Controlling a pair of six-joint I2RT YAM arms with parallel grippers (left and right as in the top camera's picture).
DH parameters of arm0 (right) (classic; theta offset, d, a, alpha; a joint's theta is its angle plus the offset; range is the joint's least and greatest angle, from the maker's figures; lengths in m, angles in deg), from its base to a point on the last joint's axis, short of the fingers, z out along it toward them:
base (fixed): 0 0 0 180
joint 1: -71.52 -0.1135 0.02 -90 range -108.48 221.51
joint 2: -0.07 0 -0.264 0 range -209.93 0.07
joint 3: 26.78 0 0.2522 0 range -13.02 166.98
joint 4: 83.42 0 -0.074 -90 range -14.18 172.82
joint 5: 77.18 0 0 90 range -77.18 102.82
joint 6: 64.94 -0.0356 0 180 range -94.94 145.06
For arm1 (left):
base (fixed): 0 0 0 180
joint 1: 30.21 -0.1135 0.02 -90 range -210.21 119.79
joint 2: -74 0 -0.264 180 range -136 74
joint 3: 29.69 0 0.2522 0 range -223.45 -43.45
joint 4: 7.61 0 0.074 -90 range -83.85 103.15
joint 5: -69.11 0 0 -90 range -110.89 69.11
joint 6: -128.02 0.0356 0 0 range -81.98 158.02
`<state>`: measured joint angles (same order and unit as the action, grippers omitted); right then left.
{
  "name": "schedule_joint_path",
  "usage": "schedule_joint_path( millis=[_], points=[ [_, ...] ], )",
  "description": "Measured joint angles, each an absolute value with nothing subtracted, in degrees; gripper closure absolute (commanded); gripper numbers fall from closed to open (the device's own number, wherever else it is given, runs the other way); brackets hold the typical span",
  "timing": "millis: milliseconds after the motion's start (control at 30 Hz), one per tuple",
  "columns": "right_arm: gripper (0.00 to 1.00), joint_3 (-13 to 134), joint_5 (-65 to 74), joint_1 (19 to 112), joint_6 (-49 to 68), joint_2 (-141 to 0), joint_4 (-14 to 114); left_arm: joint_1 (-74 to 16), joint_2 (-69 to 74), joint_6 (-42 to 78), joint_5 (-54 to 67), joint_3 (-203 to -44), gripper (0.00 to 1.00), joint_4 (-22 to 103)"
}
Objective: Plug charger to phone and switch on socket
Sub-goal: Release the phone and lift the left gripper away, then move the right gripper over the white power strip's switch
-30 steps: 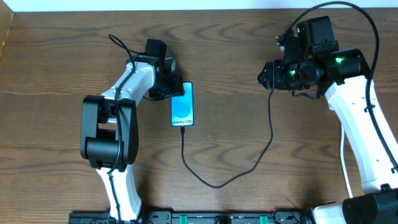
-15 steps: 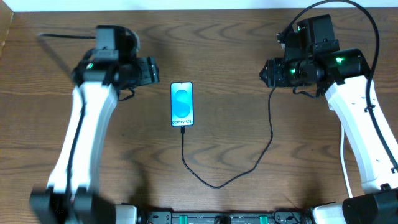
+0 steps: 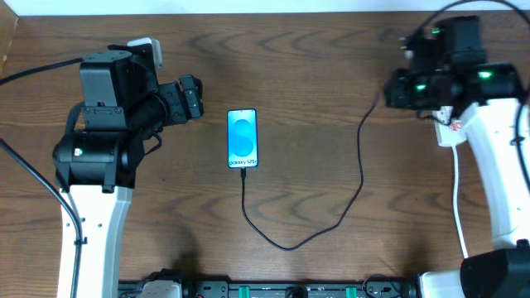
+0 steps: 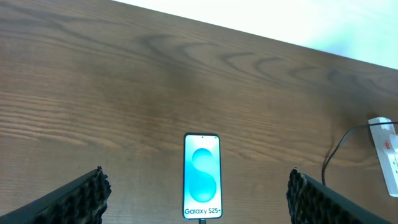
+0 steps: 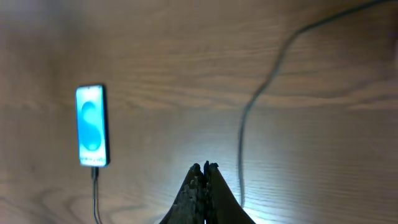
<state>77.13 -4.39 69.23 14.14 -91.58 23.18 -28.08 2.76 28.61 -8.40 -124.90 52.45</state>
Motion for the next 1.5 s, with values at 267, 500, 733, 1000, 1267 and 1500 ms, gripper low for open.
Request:
schedule_joint_path(
  millis=[267, 500, 733, 1000, 1267, 1500],
  points=[
    [0.99, 77.10, -9.55, 84.14, 15.48, -91.60, 28.69, -28.08, 2.76, 28.61, -8.40, -124.90, 0.07, 52.47],
    [0.99, 77.10, -14.42, 95.18, 15.19, -96.78, 35.31, -28.08, 2.76, 28.61, -8.40, -124.90, 0.07, 52.45],
    [0.99, 77.02, -18.68, 101.27, 15.13, -107.04, 39.23, -28.08, 2.76, 28.61, -8.40, -124.90, 0.07, 52.47],
    [0.99, 76.99, -19.43, 101.51, 16.40, -116.00, 41.19, -28.08, 2.76, 28.61, -8.40, -124.90, 0.07, 52.49],
    [0.99, 76.99, -16.08, 101.51, 13.42, -121.70, 43.10, -28.08, 2.76, 28.61, -8.40, -124.90, 0.07, 52.49],
    [0.99, 76.95, -14.16, 101.43, 9.62, -123.30, 46.24, -28.08, 2.76, 28.61, -8.40, -124.90, 0.07, 52.49]
  ],
)
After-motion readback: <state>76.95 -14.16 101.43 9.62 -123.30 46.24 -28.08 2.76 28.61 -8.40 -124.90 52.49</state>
